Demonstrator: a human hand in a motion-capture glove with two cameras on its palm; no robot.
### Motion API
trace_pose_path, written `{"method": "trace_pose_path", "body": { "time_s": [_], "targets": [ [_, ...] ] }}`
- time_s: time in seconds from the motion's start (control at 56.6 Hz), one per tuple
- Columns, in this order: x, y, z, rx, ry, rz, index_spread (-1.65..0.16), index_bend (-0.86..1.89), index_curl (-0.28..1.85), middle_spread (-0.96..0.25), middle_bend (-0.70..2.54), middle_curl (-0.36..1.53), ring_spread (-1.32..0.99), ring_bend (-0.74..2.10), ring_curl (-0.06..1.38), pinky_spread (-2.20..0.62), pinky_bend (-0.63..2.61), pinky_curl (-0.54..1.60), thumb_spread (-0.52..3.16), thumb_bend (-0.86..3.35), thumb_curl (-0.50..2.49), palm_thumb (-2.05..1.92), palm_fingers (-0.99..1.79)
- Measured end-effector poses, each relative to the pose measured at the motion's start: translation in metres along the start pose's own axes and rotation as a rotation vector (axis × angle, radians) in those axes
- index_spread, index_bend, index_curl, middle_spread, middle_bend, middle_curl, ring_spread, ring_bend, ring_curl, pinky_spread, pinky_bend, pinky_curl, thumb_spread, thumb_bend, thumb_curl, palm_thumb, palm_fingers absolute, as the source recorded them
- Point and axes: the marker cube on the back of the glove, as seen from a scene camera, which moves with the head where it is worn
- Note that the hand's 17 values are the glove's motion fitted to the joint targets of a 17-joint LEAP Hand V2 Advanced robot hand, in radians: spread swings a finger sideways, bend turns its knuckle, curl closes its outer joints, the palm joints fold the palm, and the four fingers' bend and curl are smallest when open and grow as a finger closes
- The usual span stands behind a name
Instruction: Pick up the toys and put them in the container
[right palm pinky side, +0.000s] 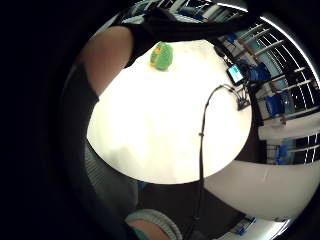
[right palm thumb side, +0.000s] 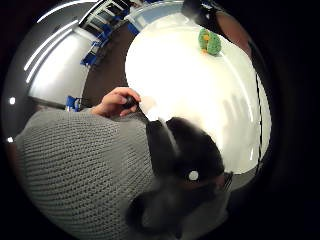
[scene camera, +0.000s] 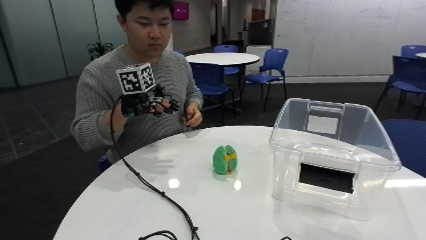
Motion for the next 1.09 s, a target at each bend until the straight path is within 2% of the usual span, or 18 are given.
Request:
{"method": "trace_pose_path", "body": {
  "time_s": [0.124,0.265,0.459,0.777,0.918,0.989,1.095],
  "targets": [
    [0.003,-0.002,0.000,0.000,-0.002,0.011,-0.26,0.18,0.09,-0.16,0.20,0.08,-0.14,0.29,0.08,0.02,0.44,0.14,0.86,0.00,0.02,-0.01,0.29],
    [0.003,-0.002,0.002,-0.009,0.003,0.018,-0.33,0.17,0.14,-0.20,0.21,0.14,-0.19,0.32,0.11,0.03,0.46,0.18,1.16,-0.01,0.06,-0.02,0.25],
    [0.007,-0.008,0.004,-0.023,0.002,0.021,-0.36,0.17,0.18,-0.22,0.22,0.20,-0.21,0.36,0.13,0.03,0.48,0.22,1.32,-0.02,0.11,-0.02,0.22],
    [0.014,-0.038,0.013,-0.046,-0.014,0.000,-0.37,0.17,0.24,-0.23,0.21,0.27,-0.24,0.43,0.18,0.03,0.51,0.26,1.39,-0.02,0.14,-0.03,0.20],
    [0.016,-0.085,0.013,-0.058,-0.047,-0.035,-0.38,0.17,0.26,-0.24,0.20,0.29,-0.24,0.45,0.19,0.03,0.55,0.29,1.39,-0.02,0.15,-0.03,0.19],
    [0.028,-0.137,0.013,-0.055,-0.051,-0.029,-0.38,0.16,0.26,-0.24,0.19,0.30,-0.25,0.48,0.20,0.03,0.59,0.30,1.39,-0.02,0.16,-0.03,0.20],
    [0.058,-0.216,0.022,-0.049,0.011,0.087,-0.37,0.12,0.25,-0.24,0.19,0.31,-0.27,0.52,0.21,0.02,0.68,0.33,1.42,-0.01,0.17,-0.02,0.19]
  ]
}}
